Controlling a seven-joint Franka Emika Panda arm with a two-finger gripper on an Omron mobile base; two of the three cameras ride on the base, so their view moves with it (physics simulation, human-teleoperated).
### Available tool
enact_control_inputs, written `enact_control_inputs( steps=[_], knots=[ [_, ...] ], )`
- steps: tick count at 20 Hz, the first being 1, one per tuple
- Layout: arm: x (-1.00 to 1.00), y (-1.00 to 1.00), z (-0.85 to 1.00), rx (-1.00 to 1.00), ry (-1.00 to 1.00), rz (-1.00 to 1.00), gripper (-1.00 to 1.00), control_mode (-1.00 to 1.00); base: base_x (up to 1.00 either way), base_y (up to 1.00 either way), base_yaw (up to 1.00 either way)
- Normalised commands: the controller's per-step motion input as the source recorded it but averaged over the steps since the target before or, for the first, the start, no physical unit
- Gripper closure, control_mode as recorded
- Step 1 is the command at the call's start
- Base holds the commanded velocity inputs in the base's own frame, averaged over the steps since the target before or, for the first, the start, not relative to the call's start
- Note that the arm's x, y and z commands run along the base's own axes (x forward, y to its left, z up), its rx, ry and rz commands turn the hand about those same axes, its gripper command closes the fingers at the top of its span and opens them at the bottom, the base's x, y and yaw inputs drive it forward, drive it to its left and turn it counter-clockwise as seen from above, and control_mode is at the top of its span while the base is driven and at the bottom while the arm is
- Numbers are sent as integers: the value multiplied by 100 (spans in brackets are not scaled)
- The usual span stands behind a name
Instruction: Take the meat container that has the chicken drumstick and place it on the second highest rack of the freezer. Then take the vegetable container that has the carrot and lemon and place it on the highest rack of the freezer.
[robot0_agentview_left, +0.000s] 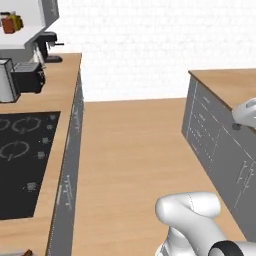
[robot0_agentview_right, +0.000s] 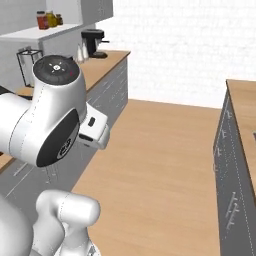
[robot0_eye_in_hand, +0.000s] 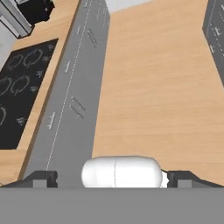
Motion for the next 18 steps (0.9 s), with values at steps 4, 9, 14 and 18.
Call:
enact_control_inputs(
  steps=[4,9,14,18],
  knots=[
    [0,0,0,0,0,0,-100,100,80,0,4],
    [0,0,0,0,0,0,-100,100,47,0,36],
    [0,0,0,0,0,0,-100,100,26,0,57],
    [0,0,0,0,0,0,-100,100,7,0,50]
  ],
)
